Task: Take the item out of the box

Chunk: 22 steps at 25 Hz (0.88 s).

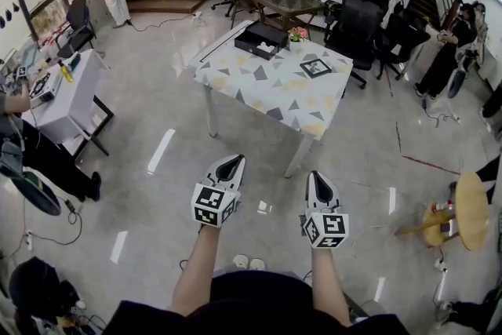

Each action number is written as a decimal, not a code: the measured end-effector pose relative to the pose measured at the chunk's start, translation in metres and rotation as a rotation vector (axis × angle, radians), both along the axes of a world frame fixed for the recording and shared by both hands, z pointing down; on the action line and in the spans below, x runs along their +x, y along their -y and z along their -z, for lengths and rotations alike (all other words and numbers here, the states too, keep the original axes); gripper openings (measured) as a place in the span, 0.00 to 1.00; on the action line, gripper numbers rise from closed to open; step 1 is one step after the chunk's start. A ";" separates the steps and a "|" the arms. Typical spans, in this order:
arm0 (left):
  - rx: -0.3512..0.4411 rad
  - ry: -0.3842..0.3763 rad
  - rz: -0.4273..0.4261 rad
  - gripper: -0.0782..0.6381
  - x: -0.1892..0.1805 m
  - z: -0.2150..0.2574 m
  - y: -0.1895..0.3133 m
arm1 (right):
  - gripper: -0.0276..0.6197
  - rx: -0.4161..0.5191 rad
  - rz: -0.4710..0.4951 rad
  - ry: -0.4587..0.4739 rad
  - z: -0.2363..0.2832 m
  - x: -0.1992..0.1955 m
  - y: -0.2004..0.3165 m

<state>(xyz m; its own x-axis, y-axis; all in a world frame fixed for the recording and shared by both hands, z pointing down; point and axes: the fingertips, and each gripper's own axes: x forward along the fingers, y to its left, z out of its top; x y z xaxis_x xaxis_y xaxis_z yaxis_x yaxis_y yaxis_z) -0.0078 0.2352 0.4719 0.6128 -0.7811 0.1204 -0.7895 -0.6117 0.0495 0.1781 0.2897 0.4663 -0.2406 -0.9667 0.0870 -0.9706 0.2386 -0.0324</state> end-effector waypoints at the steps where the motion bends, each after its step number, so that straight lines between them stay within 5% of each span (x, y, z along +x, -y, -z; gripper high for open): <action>1: -0.002 0.000 0.000 0.14 0.000 -0.001 0.000 | 0.05 -0.002 0.004 0.000 -0.001 -0.001 0.000; 15: -0.002 -0.005 0.013 0.14 -0.009 -0.002 0.007 | 0.07 0.027 0.081 0.021 0.006 -0.024 0.007; 22: -0.006 -0.005 0.017 0.14 -0.015 -0.006 0.015 | 0.24 0.015 0.102 0.041 0.001 -0.033 0.016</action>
